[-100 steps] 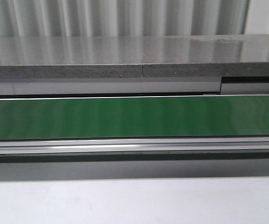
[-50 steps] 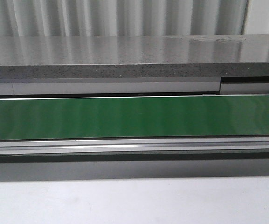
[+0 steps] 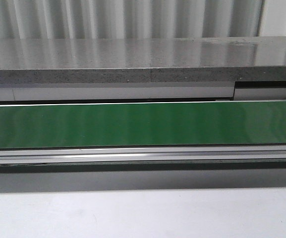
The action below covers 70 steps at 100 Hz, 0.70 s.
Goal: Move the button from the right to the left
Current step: 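Open the left gripper to drop the button into the blue tray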
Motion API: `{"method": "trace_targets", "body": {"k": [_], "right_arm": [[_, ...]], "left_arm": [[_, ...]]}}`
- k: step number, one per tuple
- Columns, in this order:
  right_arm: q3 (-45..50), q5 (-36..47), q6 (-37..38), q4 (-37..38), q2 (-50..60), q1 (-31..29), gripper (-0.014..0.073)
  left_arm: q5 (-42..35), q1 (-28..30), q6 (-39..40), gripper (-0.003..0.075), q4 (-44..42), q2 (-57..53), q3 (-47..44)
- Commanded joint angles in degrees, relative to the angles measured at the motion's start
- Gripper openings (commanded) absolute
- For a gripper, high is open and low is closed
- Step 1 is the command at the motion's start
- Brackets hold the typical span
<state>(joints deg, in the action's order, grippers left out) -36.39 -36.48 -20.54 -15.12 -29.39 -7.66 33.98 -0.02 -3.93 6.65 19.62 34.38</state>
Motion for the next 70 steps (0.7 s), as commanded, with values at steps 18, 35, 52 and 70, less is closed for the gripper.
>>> {"method": "trace_targets", "body": {"k": [18, 35, 52, 70], "right_arm": [[-1.3, 3.7, -0.5, -1.0, -0.2, -0.1, -0.0067], [-1.3, 3.7, -0.5, -1.0, -0.2, -0.1, -0.0067], [-1.3, 3.7, -0.5, -1.0, -0.2, -0.1, -0.0067], [-1.3, 3.7, -0.5, -1.0, -0.2, -0.1, -0.0067]], "left_arm": [[-10.8, -0.4, 0.4, -0.0020, -1.3, -0.4, -3.9], [-22.3, -0.4, 0.9, -0.0020, -3.8, -5.9, -15.1], [-30.5, -0.4, 10.1, -0.0020, -10.5, -12.9, -25.7], [-32.9, -0.4, 10.7, -0.0020, -11.1, -19.8, -33.6]]}}
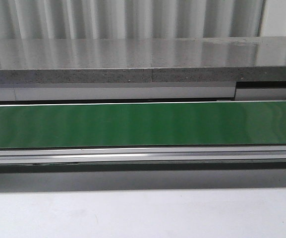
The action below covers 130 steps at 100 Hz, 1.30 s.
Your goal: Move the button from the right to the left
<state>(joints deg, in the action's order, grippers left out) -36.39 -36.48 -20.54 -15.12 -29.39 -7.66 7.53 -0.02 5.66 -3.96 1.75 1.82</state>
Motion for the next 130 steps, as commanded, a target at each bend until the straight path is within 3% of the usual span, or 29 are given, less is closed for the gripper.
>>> {"method": "trace_targets", "body": {"k": [1, 130], "right_arm": [[-1.3, 3.7, -0.5, -1.0, -0.2, -0.1, -0.0067], [-1.3, 3.6, -0.5, -0.7, -0.3, 0.6, -0.0067]], "left_arm": [[-6.6, -0.4, 1.1, -0.0020, -0.5, -2.1, -1.4], [-9.7, -0.5, 1.1, -0.0020, -2.4, -4.0, -3.1]]}}
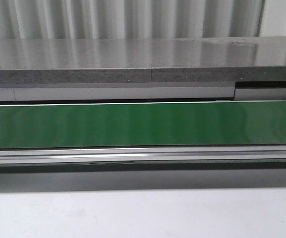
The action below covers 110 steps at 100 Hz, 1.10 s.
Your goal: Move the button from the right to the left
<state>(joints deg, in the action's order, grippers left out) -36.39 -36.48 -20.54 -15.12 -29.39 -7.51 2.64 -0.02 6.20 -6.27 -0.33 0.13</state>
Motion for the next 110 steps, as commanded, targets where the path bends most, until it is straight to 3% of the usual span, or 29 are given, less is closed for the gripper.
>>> {"method": "trace_targets", "body": {"k": [1, 36, 45, 76, 110], "right_arm": [[-1.3, 3.6, -0.5, -0.5, -0.3, 0.4, -0.0067], [-0.6, 6.0, 0.7, 1.3, 0.3, 1.3, -0.0067], [2.1, 10.0, 5.2, 5.1, 2.4, 3.6, -0.0067], [19.1, 27.0, 31.7, 25.6, 15.0, 8.8, -0.0067], [34.1, 34.1, 33.5, 23.6, 30.7, 8.3, -0.0067]], "left_arm": [[-4.8, -0.5, 0.6, -0.0020, 0.0, -1.9, -1.4], [-4.8, -0.5, 0.6, -0.0020, 0.0, -1.9, -1.4], [-4.8, -0.5, 0.6, -0.0020, 0.0, -1.9, -1.4], [-4.8, -0.5, 0.6, -0.0020, 0.0, -1.9, -1.4], [-4.8, -0.5, 0.6, -0.0020, 0.0, -1.9, -1.4]]}}
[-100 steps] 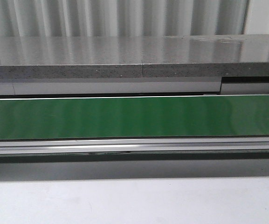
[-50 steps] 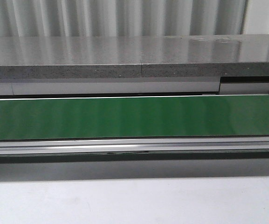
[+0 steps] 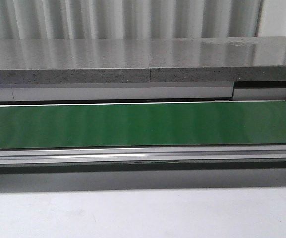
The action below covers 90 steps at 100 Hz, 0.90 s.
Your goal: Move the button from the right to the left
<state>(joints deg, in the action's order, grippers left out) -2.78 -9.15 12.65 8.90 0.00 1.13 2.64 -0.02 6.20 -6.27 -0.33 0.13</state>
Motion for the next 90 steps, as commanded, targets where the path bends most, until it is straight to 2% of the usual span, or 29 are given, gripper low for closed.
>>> {"method": "trace_targets", "body": {"k": [1, 14, 40, 90], "right_arm": [[0.6, 6.9, 0.3, -0.4, 1.2, -0.4, -0.0067], [3.5, 11.1, 0.3, -0.7, 1.2, -1.4, -0.0067], [3.4, 13.4, 0.3, -0.9, 1.2, -3.6, -0.0067], [3.4, 13.4, 0.3, -0.9, 1.2, -3.6, -0.0067]], "left_arm": [[-4.8, -0.5, 0.6, -0.0020, 0.0, -1.9, -1.4], [-4.8, -0.5, 0.6, -0.0020, 0.0, -1.9, -1.4], [-4.8, -0.5, 0.6, -0.0020, 0.0, -1.9, -1.4], [-4.8, -0.5, 0.6, -0.0020, 0.0, -1.9, -1.4]]}}
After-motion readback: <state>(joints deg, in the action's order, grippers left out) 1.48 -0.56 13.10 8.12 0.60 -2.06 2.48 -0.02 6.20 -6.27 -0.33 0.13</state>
